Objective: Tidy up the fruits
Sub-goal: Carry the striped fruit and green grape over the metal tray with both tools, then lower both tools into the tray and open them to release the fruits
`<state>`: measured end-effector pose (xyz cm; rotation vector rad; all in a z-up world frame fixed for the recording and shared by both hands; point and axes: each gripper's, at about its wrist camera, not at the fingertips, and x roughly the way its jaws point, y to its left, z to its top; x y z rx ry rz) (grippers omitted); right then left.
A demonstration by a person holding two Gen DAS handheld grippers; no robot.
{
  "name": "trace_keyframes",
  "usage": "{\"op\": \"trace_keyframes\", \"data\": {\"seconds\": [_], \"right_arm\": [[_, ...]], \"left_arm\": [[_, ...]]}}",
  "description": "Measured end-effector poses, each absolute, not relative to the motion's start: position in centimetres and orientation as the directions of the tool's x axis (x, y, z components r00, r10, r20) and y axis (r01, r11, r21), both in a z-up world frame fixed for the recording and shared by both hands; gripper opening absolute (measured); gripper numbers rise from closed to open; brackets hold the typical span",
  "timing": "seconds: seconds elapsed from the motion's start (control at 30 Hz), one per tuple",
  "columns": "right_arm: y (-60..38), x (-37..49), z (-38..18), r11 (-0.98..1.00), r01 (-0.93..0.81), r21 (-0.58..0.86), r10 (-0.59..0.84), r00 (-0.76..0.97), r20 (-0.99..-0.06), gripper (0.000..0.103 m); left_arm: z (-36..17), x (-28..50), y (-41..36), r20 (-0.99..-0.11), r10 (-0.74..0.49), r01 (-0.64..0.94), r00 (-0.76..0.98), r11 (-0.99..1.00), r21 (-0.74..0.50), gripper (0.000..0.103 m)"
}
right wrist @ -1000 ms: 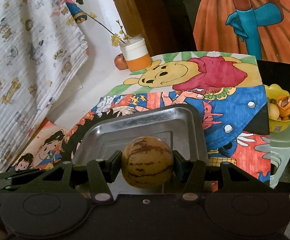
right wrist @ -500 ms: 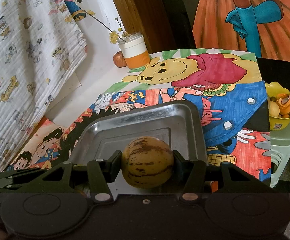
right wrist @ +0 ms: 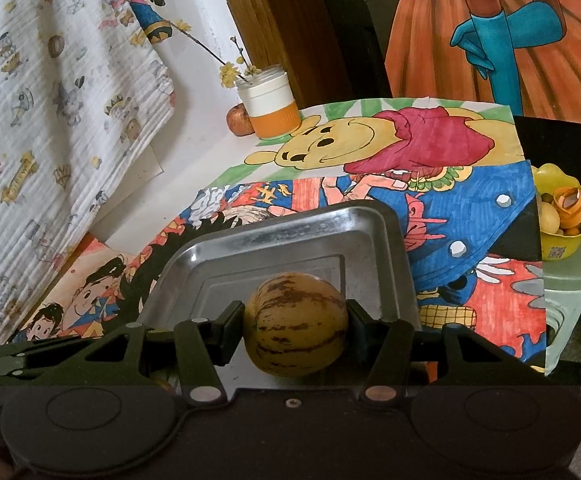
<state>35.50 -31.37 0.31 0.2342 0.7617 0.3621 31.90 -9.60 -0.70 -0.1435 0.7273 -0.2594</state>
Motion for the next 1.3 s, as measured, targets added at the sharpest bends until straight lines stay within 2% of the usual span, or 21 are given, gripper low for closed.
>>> {"op": "trace_keyframes", "data": {"seconds": [0.37, 0.57, 0.67, 0.83, 1.3], "right_arm": [[-31.6, 35.4, 0.4, 0.909, -0.229, 0.349, 0.407, 0.665, -0.626, 0.057], [-31.9, 35.3, 0.5, 0.908, -0.227, 0.353, 0.409, 0.668, -0.622, 0.059], [-31.9, 35.2, 0.5, 0.907, -0.225, 0.356, 0.41, 0.669, -0.62, 0.06], [-32.0, 35.0, 0.6, 0.905, -0.226, 0.361, 0.414, 0.668, -0.618, 0.061], [-32.3, 34.3, 1.1, 0.895, -0.233, 0.38, 0.431, 0.671, -0.603, 0.068]], "left_arm": [[-0.7, 31.6, -9.6, -0.638, -0.282, 0.19, 0.716, 0.959, -0.211, 0.028], [-0.5, 31.5, -9.6, -0.639, -0.284, 0.193, 0.715, 0.958, -0.21, 0.032], [-0.4, 31.4, -9.7, -0.638, -0.287, 0.199, 0.715, 0.958, -0.208, 0.036], [0.1, 30.7, -10.1, -0.629, -0.291, 0.221, 0.721, 0.957, -0.19, 0.051], [1.1, 29.2, -10.0, -0.612, -0.272, 0.225, 0.743, 0.962, -0.155, 0.062]]}}
